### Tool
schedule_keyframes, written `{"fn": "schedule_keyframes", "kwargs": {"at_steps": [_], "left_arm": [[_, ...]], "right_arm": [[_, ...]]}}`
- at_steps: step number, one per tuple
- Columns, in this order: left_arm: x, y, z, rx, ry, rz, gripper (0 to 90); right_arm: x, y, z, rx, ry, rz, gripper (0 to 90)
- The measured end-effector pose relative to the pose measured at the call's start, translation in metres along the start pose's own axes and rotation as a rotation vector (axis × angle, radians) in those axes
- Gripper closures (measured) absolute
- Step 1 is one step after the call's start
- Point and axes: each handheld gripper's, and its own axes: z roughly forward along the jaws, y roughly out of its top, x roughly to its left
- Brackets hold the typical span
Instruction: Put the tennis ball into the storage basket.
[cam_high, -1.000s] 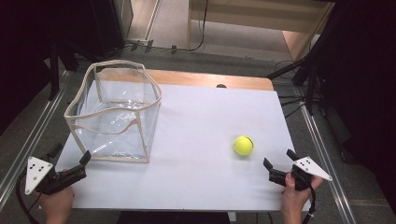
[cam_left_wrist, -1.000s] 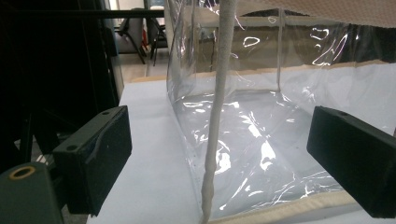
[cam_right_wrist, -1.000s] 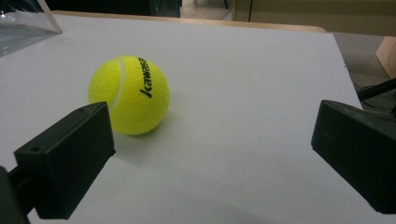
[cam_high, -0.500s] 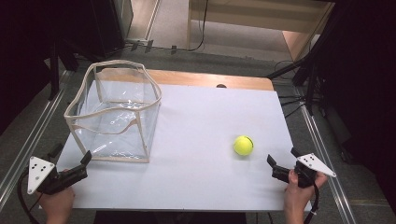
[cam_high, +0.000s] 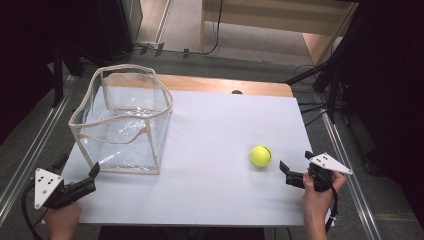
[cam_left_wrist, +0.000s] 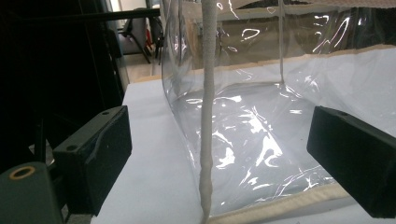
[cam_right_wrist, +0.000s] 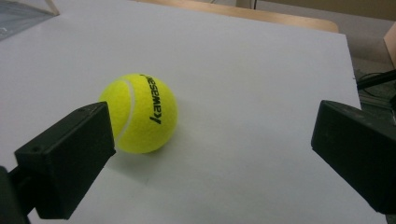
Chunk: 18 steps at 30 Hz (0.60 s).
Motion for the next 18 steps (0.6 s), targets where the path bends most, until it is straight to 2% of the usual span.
{"fn": "schedule_keyframes", "kwargs": {"at_steps": [2,3,7,18], "left_arm": [[0.0,0.0,0.0,0.0,0.0,0.0,6.9],[0.0,0.0,0.0,0.003,0.001,0.0,6.9],[0.0,0.0,0.0,0.001,-0.002,0.0,6.9],[-0.001,0.0,0.0,-0.003,-0.002,-0.002,6.9]], "right_arm": [[0.0,0.001,0.001,-0.002,0.008,-0.005,0.0],[0.0,0.006,0.002,0.024,0.013,-0.014,0.0],[0.002,0.013,0.006,0.056,0.03,-0.022,0.0],[0.012,0.033,0.022,0.112,0.082,-0.078,0.0]]}}
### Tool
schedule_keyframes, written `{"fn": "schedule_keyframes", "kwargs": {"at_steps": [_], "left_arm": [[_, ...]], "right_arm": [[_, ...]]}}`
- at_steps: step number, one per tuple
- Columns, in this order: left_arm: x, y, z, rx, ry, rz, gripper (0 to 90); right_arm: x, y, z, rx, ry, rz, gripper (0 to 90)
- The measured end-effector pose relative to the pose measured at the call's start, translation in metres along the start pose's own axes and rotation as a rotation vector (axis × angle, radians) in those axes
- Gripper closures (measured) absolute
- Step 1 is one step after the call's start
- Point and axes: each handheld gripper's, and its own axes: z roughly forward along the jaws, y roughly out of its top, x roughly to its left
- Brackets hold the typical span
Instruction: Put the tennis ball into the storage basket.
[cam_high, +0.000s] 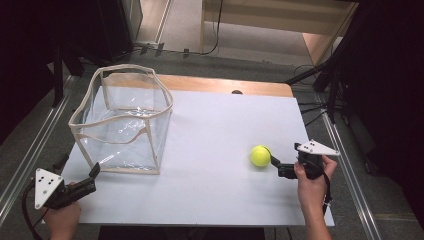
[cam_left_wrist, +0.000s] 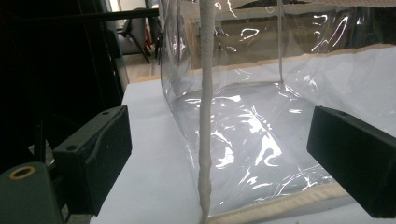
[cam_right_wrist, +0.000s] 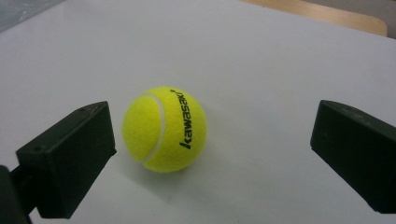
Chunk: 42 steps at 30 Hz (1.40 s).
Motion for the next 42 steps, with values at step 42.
{"fn": "schedule_keyframes", "kwargs": {"at_steps": [42], "left_arm": [[0.0,0.0,0.0,0.001,-0.003,0.01,6.9]], "right_arm": [[0.015,0.039,0.066,0.415,0.16,-0.096,0.0]]}}
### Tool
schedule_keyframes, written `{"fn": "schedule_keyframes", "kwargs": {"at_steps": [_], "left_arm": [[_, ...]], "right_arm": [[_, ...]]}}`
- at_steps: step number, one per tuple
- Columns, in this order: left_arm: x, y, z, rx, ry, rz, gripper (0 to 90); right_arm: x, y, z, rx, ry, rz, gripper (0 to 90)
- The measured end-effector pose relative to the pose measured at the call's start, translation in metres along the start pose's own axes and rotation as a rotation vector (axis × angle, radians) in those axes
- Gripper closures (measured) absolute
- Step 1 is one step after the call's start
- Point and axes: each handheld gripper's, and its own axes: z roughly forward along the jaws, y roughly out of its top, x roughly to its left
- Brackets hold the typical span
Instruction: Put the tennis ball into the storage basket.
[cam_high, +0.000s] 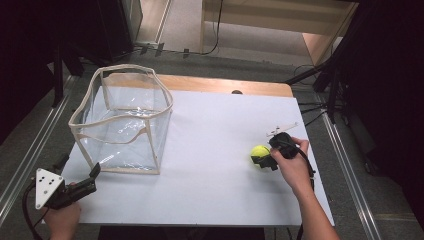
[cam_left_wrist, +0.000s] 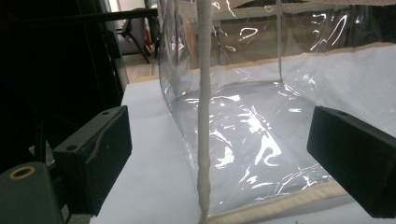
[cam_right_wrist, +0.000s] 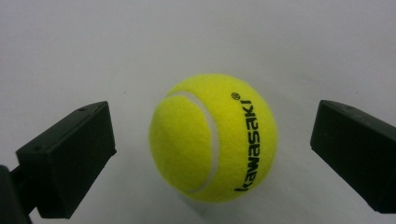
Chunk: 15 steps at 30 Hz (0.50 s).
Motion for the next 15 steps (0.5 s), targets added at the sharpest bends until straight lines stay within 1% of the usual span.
{"fn": "schedule_keyframes", "kwargs": {"at_steps": [2,3,6,7,8,13,14,15], "left_arm": [[0.0,0.0,0.0,0.002,-0.001,0.001,6.9],[0.0,0.0,0.0,0.002,-0.001,-0.001,6.9],[0.0,0.0,0.0,0.0,0.001,-0.003,6.9],[0.0,0.0,0.0,0.0,0.001,-0.002,6.9],[0.0,0.0,0.0,0.001,0.0,-0.001,6.9],[0.0,0.0,0.0,0.0,0.001,0.0,6.9],[0.0,0.0,0.0,0.002,0.0,0.001,6.9],[0.0,0.0,0.0,0.0,0.001,0.0,6.9]], "right_arm": [[-0.001,0.002,0.004,0.03,0.007,0.001,0.0],[-0.001,0.002,0.005,0.036,0.007,-0.007,0.0],[-0.001,0.004,0.009,0.068,0.012,0.002,0.0],[-0.001,0.004,0.01,0.071,0.011,0.007,3.8],[-0.002,0.004,0.01,0.075,0.012,0.002,5.3],[-0.002,0.005,0.015,0.102,0.011,0.01,5.3],[-0.003,0.004,0.017,0.119,0.014,0.006,5.3],[-0.003,0.004,0.018,0.125,0.011,0.007,5.7]]}}
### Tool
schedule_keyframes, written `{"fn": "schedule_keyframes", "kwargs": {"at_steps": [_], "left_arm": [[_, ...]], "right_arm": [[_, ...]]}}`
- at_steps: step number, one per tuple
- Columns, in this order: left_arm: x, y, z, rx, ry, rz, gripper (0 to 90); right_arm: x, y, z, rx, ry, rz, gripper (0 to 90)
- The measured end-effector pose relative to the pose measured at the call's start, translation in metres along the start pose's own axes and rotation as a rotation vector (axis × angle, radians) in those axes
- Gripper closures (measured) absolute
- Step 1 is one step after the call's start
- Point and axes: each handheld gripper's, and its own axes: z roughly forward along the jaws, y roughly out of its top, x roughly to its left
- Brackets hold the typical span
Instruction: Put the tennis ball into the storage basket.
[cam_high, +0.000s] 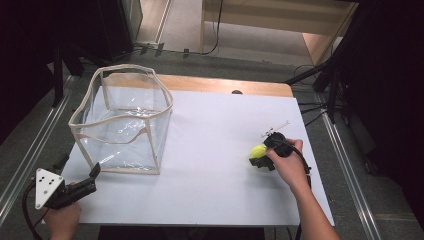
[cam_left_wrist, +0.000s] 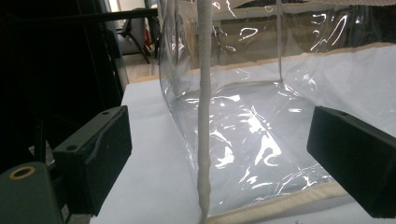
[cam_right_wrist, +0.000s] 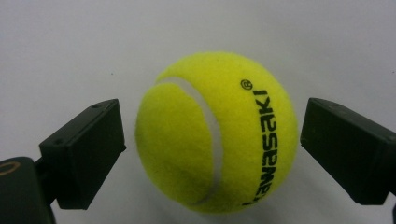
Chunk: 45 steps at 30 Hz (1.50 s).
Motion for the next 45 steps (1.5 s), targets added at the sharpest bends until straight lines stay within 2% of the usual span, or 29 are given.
{"fn": "schedule_keyframes", "kwargs": {"at_steps": [1,3,5,6,9,15,27,45], "left_arm": [[0.0,0.0,0.0,0.0,0.0,0.0,6.9],[0.0,0.0,0.0,0.0,-0.001,0.0,6.9],[0.0,0.0,0.0,0.001,0.0,0.0,6.9],[0.0,0.0,0.0,0.0,-0.001,0.0,6.9],[0.0,0.0,0.0,0.0,-0.001,0.002,6.9],[0.0,0.0,0.0,-0.001,-0.001,0.002,6.9],[0.0,0.0,0.0,0.001,0.0,0.0,6.9],[0.0,0.0,0.0,-0.002,-0.001,-0.003,6.9]], "right_arm": [[0.0,0.0,0.001,0.006,0.0,0.001,5.8],[-0.001,-0.001,0.001,0.012,-0.002,0.001,13.6],[-0.001,-0.001,0.001,0.022,0.004,0.015,14.4],[-0.002,-0.001,0.002,0.046,0.02,0.01,22.2],[-0.001,-0.001,0.003,0.05,0.025,0.012,23.4],[0.0,0.0,0.002,0.048,0.046,-0.003,23.8],[0.009,0.01,-0.002,0.025,0.045,-0.032,23.8],[0.032,0.036,-0.001,0.004,0.074,-0.092,23.8]]}}
